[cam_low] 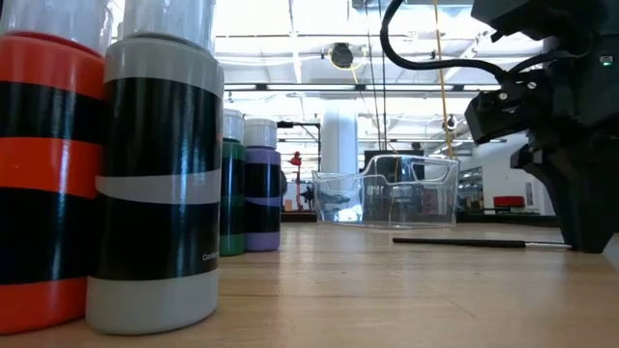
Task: Pick & Place Paint Supplies
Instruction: Put the silver paintbrush into the green cup
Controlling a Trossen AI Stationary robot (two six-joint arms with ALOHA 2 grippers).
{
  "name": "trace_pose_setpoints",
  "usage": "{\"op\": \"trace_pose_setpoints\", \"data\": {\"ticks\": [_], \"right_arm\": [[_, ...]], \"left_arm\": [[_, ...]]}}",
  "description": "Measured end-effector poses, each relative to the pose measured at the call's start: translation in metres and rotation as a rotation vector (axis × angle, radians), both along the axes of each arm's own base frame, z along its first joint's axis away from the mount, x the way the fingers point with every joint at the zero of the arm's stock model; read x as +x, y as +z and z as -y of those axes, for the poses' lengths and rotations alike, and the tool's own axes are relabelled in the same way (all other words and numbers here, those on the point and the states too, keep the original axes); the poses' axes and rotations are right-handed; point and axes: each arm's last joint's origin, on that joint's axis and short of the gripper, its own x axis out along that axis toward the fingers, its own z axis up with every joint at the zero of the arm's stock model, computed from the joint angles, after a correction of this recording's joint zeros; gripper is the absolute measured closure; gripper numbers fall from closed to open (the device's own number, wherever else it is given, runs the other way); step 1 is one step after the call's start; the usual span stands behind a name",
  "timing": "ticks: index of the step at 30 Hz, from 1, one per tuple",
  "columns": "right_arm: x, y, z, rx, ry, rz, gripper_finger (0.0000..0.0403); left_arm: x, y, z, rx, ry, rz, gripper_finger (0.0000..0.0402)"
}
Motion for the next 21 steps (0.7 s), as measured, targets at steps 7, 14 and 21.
{"op": "trace_pose_setpoints", "data": {"ticks": [7,14,21], "right_arm": [[-0.0007,-0.0016,0.0013,-0.024,-0.010,0.014,0.0346],[0.0005,-0.0020,0.0009,-0.017,0.025,0.028,0.0398],[-0.0006,0.0016,0.0002,-0.082,0.041,0.059,0.0402]], "left_arm": [[0.0000,0.0000,0.0000,-0.001,0.000,0.000,0.0396],[0.0000,0.0001,0.0000,-0.002,0.000,0.001,0.0396],[0.0000,0.0001,0.0000,-0.002,-0.001,0.001,0.0396]]}}
